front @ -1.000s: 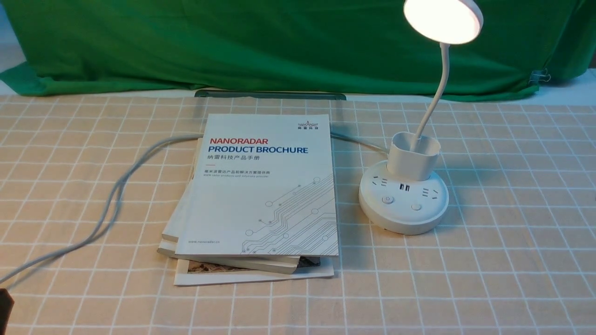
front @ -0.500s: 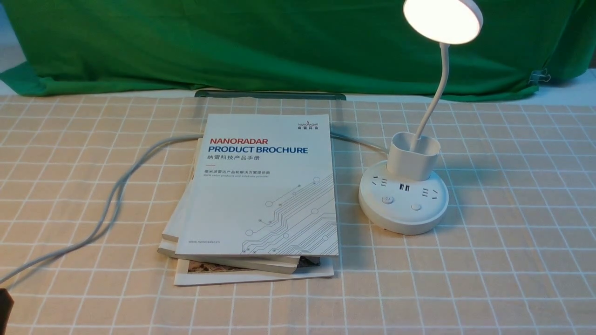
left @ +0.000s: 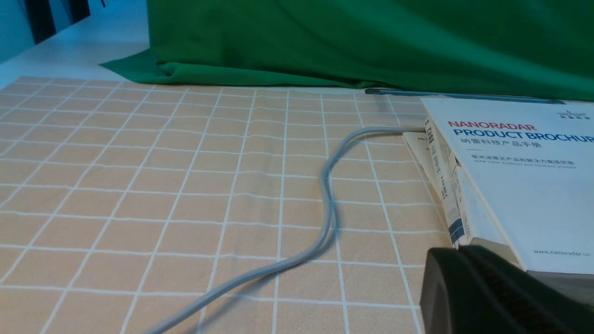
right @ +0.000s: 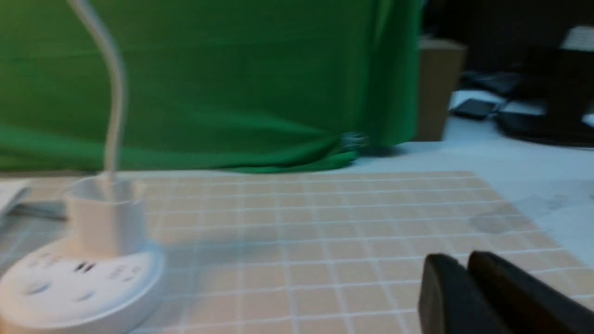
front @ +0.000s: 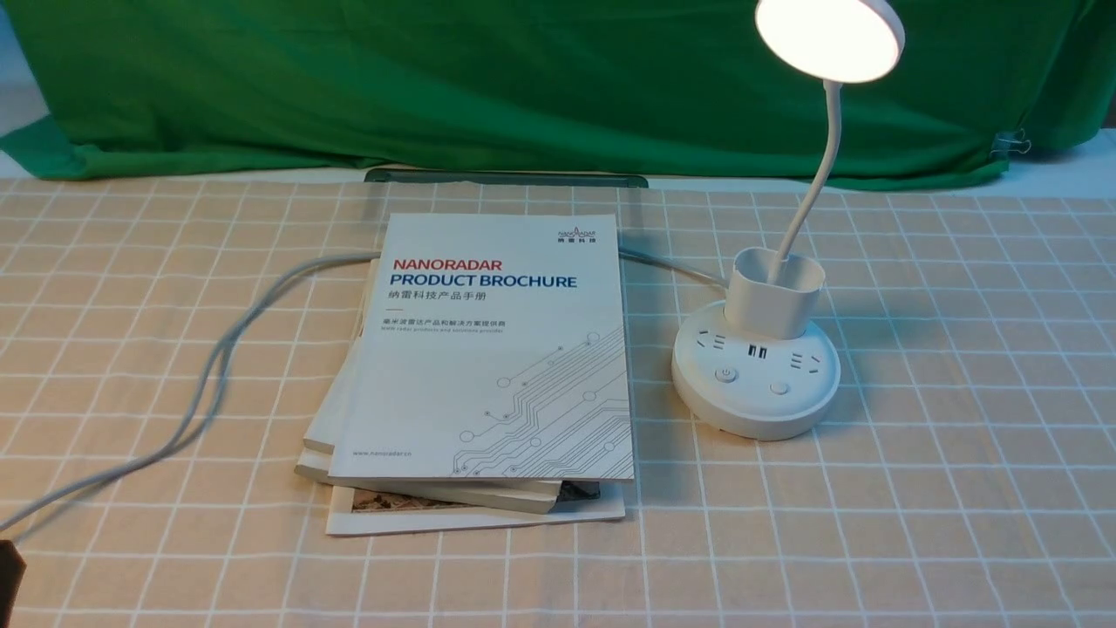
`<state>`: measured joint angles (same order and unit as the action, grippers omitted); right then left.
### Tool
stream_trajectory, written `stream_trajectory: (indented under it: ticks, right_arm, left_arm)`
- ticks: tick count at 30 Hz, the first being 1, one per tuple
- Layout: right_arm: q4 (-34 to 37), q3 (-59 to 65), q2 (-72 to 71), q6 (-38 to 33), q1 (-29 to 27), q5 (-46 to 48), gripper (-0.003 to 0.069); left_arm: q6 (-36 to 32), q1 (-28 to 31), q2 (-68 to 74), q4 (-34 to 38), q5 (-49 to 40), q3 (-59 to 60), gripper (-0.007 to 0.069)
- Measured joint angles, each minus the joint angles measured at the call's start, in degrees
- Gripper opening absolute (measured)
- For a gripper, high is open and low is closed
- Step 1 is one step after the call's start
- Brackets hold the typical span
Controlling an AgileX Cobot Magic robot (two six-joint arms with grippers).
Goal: Turn on the table lamp on the light coffee tablecloth with your hand.
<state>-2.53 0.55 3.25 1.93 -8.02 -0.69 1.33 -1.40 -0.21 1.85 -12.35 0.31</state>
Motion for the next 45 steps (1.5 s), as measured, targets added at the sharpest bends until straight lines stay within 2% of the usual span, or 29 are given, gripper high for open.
stream_trajectory:
  ticks: [3,15,20,45]
  right_arm:
    - [-0.18,0.02,-1.12,0.59,-0.33,-0.05,0.013]
    - [-0.53,0.06,-3.03,8.74,8.43,9.88,0.0162]
    - [-0.53,0.06,-3.03,8.46,8.64,12.95,0.0169]
    - [-0.31,0.06,-3.03,6.94,8.64,13.15,0.0235]
  left_arm:
    - [0.0,0.0,0.0,0.0,0.0,0.0,0.0021]
    - [0.0,0.0,0.0,0.0,0.06,0.0,0.0021]
    - [0.0,0.0,0.0,0.0,0.06,0.0,0.0021]
    - [0.0,0.0,0.0,0.0,0.06,0.0,0.0021]
